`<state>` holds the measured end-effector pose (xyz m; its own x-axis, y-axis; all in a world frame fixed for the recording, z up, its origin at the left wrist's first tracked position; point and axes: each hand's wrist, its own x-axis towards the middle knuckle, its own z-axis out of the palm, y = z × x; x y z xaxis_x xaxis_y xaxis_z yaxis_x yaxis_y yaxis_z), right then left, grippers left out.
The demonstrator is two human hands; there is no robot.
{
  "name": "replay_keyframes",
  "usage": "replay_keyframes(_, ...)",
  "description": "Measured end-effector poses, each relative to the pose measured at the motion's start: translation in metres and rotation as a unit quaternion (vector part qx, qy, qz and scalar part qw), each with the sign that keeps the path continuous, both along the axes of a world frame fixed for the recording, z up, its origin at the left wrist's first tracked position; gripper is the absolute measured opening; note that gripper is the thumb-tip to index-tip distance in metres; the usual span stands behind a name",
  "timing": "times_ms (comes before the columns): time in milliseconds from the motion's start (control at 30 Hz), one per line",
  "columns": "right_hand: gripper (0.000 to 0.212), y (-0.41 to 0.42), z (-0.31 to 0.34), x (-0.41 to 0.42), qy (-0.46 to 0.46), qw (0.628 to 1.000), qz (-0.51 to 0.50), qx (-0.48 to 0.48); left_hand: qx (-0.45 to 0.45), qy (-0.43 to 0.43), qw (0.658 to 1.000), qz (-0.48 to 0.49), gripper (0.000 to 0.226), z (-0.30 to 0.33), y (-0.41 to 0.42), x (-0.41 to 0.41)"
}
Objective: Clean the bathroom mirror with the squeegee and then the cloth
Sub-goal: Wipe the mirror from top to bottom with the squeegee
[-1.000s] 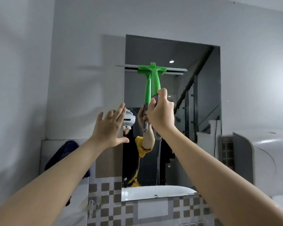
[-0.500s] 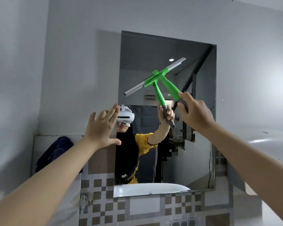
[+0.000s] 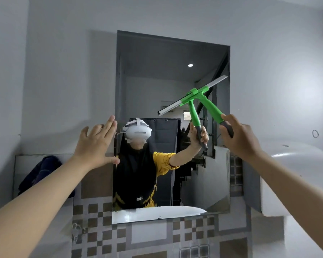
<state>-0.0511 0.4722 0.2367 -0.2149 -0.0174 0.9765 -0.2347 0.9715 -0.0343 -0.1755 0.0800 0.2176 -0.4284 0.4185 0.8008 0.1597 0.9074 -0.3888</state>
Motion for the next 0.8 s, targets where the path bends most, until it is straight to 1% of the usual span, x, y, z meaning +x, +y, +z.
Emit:
replay_keyframes(167, 0.027, 0.013, -0.021, 0.001, -0.019, 0.997, 0.008, -0.074, -0.008, 0.006, 1.0, 0.0, 0.134, 0.0, -0.001, 0.0)
replay_keyframes(300, 0.024, -0.016, -0.039, -0.005, -0.023, 0.988, 0.029, -0.15, -0.013, 0.007, 1.0, -0.004, 0.134, 0.001, -0.002, -0.001)
replay_keyframes(367, 0.023, -0.044, -0.048, -0.01, -0.021, 0.975, 0.064, -0.212, -0.012, 0.006, 1.0, -0.01, 0.134, 0.0, -0.001, -0.001)
replay_keyframes(467, 0.019, -0.091, -0.051, -0.016, -0.001, 0.945, 0.113, -0.308, -0.011, 0.007, 1.0, -0.015, 0.133, -0.001, -0.002, -0.003)
replay_keyframes(600, 0.011, -0.136, -0.04, -0.017, 0.028, 0.907, 0.146, -0.394, -0.003, 0.004, 1.0, -0.024, 0.132, 0.0, -0.003, -0.006)
replay_keyframes(700, 0.01, -0.158, -0.033, -0.018, 0.034, 0.892, 0.152, -0.424, -0.001, 0.004, 0.999, -0.034, 0.129, -0.001, -0.005, -0.007)
replay_keyframes(800, 0.009, -0.181, -0.032, -0.018, 0.03, 0.892, 0.157, -0.424, -0.003, 0.013, 0.999, -0.049, 0.122, -0.006, -0.007, -0.006)
